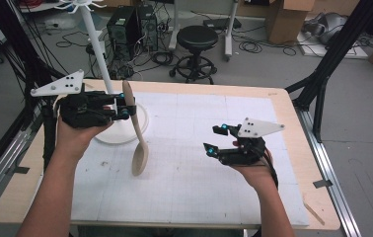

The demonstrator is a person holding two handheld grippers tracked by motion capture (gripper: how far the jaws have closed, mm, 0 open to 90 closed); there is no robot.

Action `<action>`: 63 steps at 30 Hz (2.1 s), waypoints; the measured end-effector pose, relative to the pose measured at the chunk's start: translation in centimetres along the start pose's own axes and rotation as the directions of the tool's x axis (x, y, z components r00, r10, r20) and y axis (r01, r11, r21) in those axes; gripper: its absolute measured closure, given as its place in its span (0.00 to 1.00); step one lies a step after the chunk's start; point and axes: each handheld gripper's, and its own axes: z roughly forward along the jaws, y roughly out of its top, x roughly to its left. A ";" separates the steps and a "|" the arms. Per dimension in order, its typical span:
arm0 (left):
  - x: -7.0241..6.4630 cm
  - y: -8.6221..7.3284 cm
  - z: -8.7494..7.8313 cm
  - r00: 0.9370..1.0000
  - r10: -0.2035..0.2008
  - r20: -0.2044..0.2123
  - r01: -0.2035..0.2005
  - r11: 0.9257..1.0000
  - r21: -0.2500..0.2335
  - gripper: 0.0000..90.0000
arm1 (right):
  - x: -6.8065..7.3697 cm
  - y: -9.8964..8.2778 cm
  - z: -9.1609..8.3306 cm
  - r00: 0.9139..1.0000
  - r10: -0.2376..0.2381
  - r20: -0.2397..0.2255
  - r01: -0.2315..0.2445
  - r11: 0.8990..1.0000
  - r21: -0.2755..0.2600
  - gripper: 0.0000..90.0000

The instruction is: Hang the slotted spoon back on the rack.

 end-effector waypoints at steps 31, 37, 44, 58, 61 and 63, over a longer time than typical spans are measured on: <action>2.9 2.6 -6.3 0.986 -0.025 -0.165 0.024 1.000 -0.006 0.76 | -2.9 -2.3 -1.1 0.985 0.129 0.115 -0.127 0.992 -0.024 0.24; 3.9 3.5 -7.3 0.976 -0.025 -0.217 0.029 0.999 0.014 0.76 | -2.8 -2.3 -1.0 0.987 0.129 0.099 -0.127 0.992 -0.024 0.24; 5.4 5.1 -7.8 0.967 -0.022 -0.253 0.031 0.999 0.035 0.76 | -2.7 -2.2 -0.8 0.987 0.127 0.098 -0.126 0.992 -0.017 0.24; 8.5 8.3 -9.5 0.934 -0.043 -0.354 0.076 0.994 0.080 0.76 | -2.5 -2.1 -0.8 0.988 0.123 0.091 -0.121 0.992 -0.021 0.24; 9.3 8.7 -9.3 0.925 -0.047 -0.378 0.091 0.991 0.099 0.76 | -2.5 -2.1 -0.7 0.989 0.119 0.090 -0.118 0.993 -0.021 0.24; 9.6 8.7 -9.2 0.920 -0.053 -0.389 0.103 0.989 0.108 0.76 | -2.5 -2.1 -0.7 0.989 0.117 0.087 -0.116 0.993 -0.021 0.24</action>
